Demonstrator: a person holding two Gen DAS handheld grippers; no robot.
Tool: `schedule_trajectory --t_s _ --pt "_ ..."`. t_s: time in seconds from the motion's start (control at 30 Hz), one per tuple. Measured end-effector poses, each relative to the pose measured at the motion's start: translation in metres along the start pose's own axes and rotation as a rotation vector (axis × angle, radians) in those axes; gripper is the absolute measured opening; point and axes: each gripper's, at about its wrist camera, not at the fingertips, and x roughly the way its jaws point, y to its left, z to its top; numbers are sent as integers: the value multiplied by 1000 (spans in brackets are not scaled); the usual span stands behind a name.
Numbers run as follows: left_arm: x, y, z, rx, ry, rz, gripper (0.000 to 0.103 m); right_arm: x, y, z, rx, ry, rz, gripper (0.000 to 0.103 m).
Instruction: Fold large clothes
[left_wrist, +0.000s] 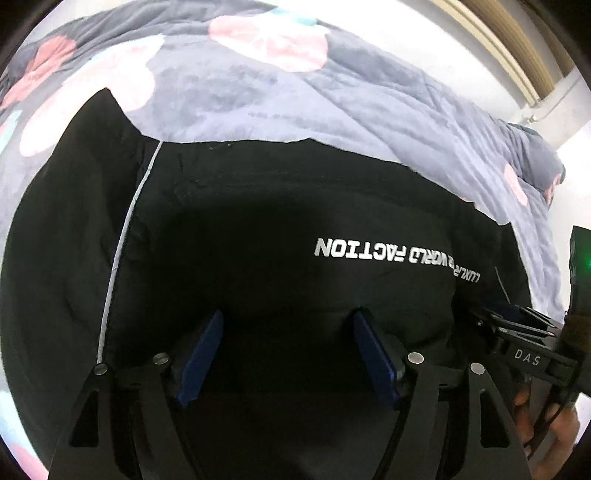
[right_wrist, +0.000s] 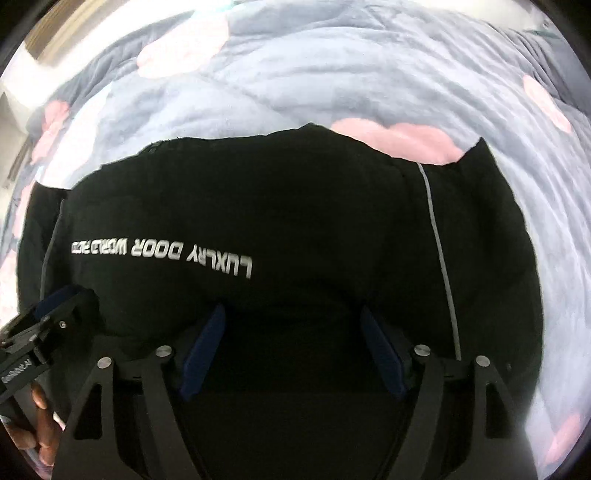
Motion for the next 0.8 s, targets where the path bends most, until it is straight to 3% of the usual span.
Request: schedule_trajectory --t_s 0.13,0.37,0.63,0.8 --pt "-42 -2 -22 11 -33 -38 75 -48 -3 -31 8 -36 33 77" --pt "-155 -33 -78 149 -181 3 75 -134 3 -98 7 -101 18 77" --pt "-284 -77 -138 265 -386 33 75 -253 37 -153 -42 -267 -31 77" --pt "-343 -94 -173 285 -453 45 76 -321 59 -193 -47 -385 -53 79"
